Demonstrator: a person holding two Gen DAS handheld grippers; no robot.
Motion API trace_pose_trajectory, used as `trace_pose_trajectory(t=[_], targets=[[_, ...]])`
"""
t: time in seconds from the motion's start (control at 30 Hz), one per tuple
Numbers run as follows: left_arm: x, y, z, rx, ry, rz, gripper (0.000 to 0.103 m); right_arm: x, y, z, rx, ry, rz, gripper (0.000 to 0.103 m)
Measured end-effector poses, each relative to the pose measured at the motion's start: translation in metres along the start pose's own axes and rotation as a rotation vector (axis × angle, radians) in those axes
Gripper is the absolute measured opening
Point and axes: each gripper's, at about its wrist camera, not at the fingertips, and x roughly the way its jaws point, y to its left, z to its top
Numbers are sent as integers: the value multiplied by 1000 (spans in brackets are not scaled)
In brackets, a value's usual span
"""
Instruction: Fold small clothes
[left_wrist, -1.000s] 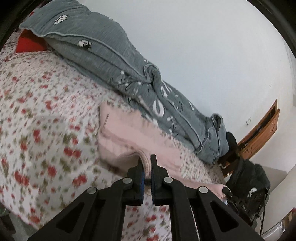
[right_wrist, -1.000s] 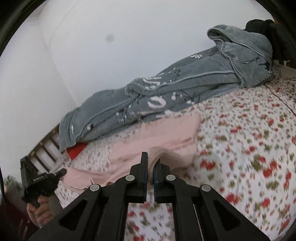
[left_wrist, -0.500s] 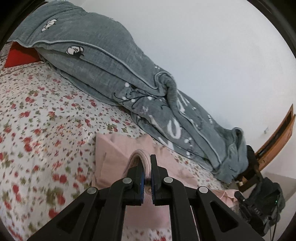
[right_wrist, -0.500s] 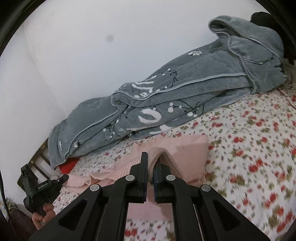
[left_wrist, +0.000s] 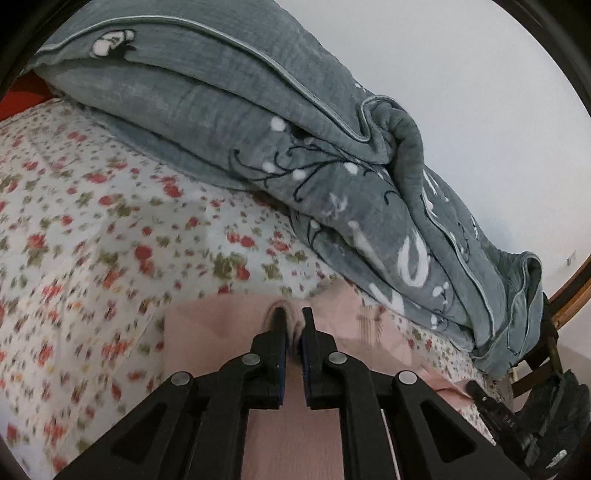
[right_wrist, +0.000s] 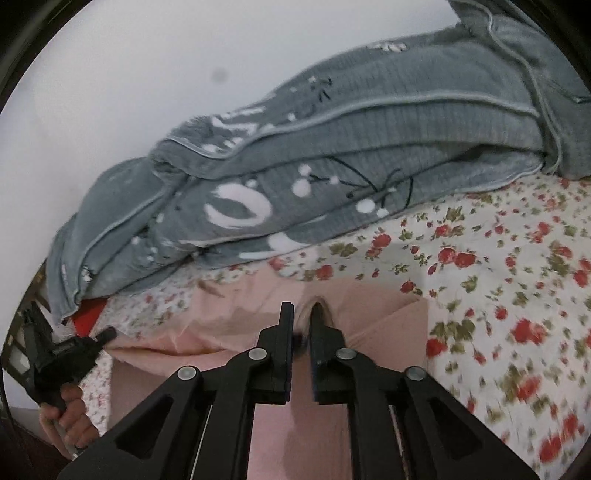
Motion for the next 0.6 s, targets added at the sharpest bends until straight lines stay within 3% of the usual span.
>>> trace_pose_trajectory(t=[0.03, 0.13, 0.3, 0.43, 0.6], targets=[[4, -1, 2, 14, -1, 25, 16, 6, -3, 1, -10, 11, -11, 13], [9, 0, 5, 49, -15, 53, 17, 18, -11, -2, -21, 21, -20, 19], [16, 3, -4, 101, 15, 45, 28, 27, -16, -9, -66, 26, -74, 30], [32, -4, -15, 197, 23, 116, 41, 40, -21, -11, -68, 71, -83, 31], [49, -12, -27, 293, 51, 152, 41, 55, -18, -15, -101, 106, -113, 31]])
